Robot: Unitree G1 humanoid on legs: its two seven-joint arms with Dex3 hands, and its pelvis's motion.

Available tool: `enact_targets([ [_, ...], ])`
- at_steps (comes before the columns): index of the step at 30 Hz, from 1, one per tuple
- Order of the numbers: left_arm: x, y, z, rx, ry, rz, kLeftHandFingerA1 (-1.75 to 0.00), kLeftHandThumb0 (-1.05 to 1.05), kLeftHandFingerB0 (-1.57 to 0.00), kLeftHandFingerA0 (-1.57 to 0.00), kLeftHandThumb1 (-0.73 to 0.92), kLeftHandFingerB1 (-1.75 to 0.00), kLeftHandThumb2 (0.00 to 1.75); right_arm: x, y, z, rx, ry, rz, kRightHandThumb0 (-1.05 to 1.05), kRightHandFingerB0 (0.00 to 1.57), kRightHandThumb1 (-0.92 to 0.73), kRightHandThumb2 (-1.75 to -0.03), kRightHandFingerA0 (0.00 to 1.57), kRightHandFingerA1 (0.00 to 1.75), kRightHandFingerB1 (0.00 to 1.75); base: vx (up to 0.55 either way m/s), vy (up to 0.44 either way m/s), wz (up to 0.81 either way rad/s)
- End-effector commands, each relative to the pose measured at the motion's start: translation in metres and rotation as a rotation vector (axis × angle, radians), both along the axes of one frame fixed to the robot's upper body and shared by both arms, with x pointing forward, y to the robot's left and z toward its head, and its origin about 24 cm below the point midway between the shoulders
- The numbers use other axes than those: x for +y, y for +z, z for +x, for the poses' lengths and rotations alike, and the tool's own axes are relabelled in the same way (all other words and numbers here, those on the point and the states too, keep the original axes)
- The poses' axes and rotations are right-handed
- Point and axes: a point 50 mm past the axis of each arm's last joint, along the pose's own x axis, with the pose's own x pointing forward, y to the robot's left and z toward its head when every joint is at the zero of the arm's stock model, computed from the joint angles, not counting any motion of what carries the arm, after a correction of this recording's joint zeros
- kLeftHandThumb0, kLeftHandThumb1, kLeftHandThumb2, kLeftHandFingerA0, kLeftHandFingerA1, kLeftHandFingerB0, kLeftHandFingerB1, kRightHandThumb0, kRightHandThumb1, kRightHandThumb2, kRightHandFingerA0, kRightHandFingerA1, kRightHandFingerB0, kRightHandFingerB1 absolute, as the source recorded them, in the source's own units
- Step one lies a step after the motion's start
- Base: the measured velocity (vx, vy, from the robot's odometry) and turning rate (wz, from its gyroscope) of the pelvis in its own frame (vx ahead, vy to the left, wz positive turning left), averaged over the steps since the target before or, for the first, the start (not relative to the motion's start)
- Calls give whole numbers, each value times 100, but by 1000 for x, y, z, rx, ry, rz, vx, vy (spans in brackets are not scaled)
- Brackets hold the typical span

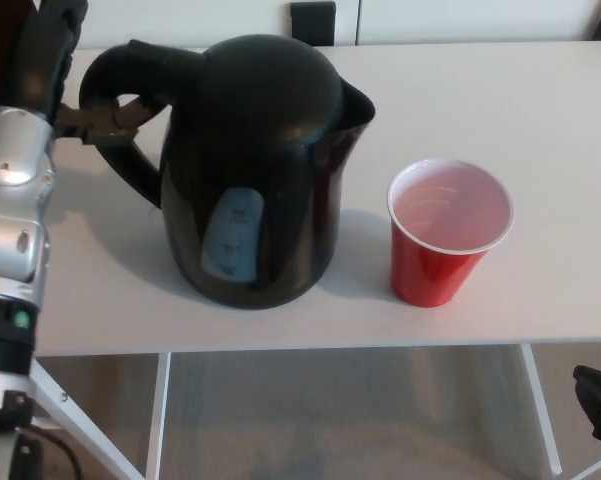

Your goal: The robot walk towards a table in front and uses its left hand to pick up the pot from the base and pour water to the cup on the right hand side

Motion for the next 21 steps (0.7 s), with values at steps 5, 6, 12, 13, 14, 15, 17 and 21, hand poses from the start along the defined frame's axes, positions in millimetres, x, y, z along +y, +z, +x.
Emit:
enact_targets([
  [5, 21, 28, 6, 291, -290, 73, -4, -52, 0, 0, 35, 0, 67, -5, 9, 11, -46, -11, 15, -4, 20, -51, -93, 28, 57, 52, 0, 0, 0],
  [6, 24, 31, 7, 299, -286, 101, -4, -56, 0, 0, 37, 0, 68, -4, 9, 10, -46, -22, 27, -4, 20, -50, -92, 30, 57, 52, 0, 0, 0],
  [12, 30, 34, 9, 323, -293, 158, -4, -58, 0, 0, 38, 0, 69, -4, 10, 11, -39, -29, 18, -2, 20, -50, -92, 27, 56, 52, 0, 0, 0],
  [13, 30, 34, 9, 332, -298, 173, -4, -60, 0, 0, 38, 0, 70, -4, 10, 11, -40, -25, 12, -2, 20, -51, -92, 26, 55, 52, 0, 0, 0],
  [14, 31, 34, 9, 336, -301, 179, -4, -60, 0, 0, 38, 0, 70, -4, 10, 11, -41, -23, 11, -2, 20, -51, -92, 26, 55, 52, 0, 0, 0],
  [15, 31, 35, 9, 339, -306, 186, -3, -60, 0, 0, 39, 0, 71, -4, 11, 12, -43, -26, 9, -2, 20, -51, -92, 28, 56, 52, 0, 0, 0],
  [17, 31, 37, 9, 353, -324, 200, -3, -60, 0, 0, 38, 0, 71, -4, 12, 13, -50, -29, 21, -1, 21, -51, -93, 29, 57, 52, 0, 0, 0],
  [21, 32, 37, 7, 394, -365, 258, -3, -64, 0, 0, 40, 0, 74, -3, 13, 13, -60, -23, 23, -2, 21, -51, -93, 30, 58, 52, 0, 0, 0],
])
